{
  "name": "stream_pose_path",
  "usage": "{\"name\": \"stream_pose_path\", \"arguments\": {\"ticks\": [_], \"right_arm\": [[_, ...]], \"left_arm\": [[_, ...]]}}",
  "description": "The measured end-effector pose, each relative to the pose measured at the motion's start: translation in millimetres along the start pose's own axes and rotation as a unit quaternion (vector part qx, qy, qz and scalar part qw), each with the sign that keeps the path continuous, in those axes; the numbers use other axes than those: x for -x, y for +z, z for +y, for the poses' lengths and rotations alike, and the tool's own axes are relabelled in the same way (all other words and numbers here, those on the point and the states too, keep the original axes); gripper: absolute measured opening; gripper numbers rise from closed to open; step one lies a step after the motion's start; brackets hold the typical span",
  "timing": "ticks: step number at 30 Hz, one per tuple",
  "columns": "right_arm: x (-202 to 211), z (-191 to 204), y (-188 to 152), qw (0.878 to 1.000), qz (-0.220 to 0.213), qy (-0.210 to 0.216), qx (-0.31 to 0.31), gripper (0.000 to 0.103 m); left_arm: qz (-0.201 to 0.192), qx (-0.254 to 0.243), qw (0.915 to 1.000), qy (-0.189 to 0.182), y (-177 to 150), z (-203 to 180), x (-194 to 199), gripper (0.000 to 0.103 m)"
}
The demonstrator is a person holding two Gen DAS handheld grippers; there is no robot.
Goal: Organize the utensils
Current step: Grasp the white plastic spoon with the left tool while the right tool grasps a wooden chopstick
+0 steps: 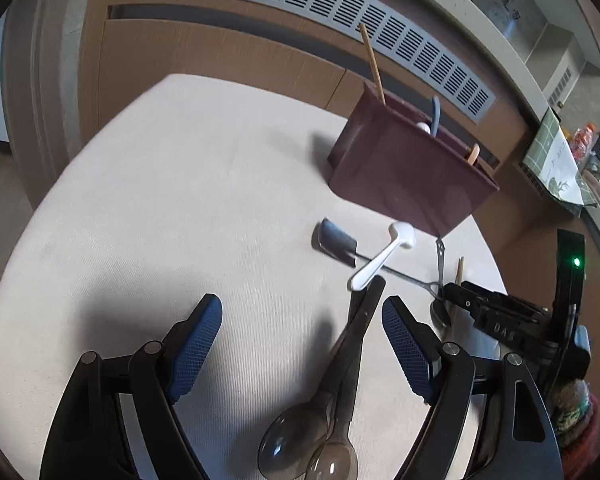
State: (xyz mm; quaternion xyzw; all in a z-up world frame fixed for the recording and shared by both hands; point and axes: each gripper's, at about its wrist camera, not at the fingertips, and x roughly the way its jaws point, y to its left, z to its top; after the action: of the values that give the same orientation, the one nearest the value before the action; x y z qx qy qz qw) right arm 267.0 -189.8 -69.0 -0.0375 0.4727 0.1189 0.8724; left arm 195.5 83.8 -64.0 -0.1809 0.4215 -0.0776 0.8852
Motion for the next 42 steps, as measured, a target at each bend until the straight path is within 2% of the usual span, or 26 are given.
{"name": "stream_pose_path", "arguments": {"ticks": [3, 7, 10, 13, 15, 17, 21, 27, 30, 33, 39, 42], "right_arm": [[7, 5, -12, 0.999, -0.004, 0.0, 0.043, 0.031], [18, -11, -27, 0.999, -0.002, 0.016, 0.047, 0.029], [26, -22, -38, 0.999, -0.004, 0.015, 0.043, 0.029], [33, -29, -45, 0.999, -0.007, 0.007, 0.041, 0.029], [35, -36, -48, 0.999, -0.01, 0.012, 0.03, 0.029], [36, -41, -48, 1.0, -0.011, 0.015, 0.02, 0.029], [36, -43, -51, 1.0, -0.016, 0.016, 0.015, 0.029], [36, -44, -54, 0.999, -0.027, 0.024, 0.013, 0.029], [36, -45, -55, 0.999, -0.03, 0.028, 0.01, 0.029], [37, -47, -56, 0.999, -0.032, 0.032, 0.008, 0.029], [36, -48, -55, 0.999, -0.031, 0.03, 0.01, 0.029], [37, -46, -56, 0.999, -0.03, 0.025, 0.014, 0.03]], "left_arm": [[0.014, -0.016, 0.9998, -0.006, -4, -3, 2, 0.082], [0.03, -0.067, 0.9972, -0.013, -12, -19, 4, 0.082], [0.026, -0.109, 0.9936, -0.016, -9, -40, 1, 0.082], [0.014, -0.169, 0.9851, -0.028, 3, -70, -6, 0.081], [0.036, -0.207, 0.9765, -0.049, 12, -90, -24, 0.079], [0.075, -0.233, 0.9675, -0.061, 23, -108, -50, 0.071], [0.087, -0.267, 0.9595, -0.025, 40, -132, -91, 0.071], [0.093, -0.256, 0.9617, 0.027, 53, -141, -129, 0.048], [0.099, -0.247, 0.9632, 0.038, 54, -135, -133, 0.044], [0.093, -0.243, 0.9646, 0.045, 49, -125, -126, 0.034], [0.101, -0.231, 0.9671, 0.036, 35, -102, -100, 0.034], [0.111, -0.238, 0.9644, 0.03, 23, -98, -87, 0.034]]}}
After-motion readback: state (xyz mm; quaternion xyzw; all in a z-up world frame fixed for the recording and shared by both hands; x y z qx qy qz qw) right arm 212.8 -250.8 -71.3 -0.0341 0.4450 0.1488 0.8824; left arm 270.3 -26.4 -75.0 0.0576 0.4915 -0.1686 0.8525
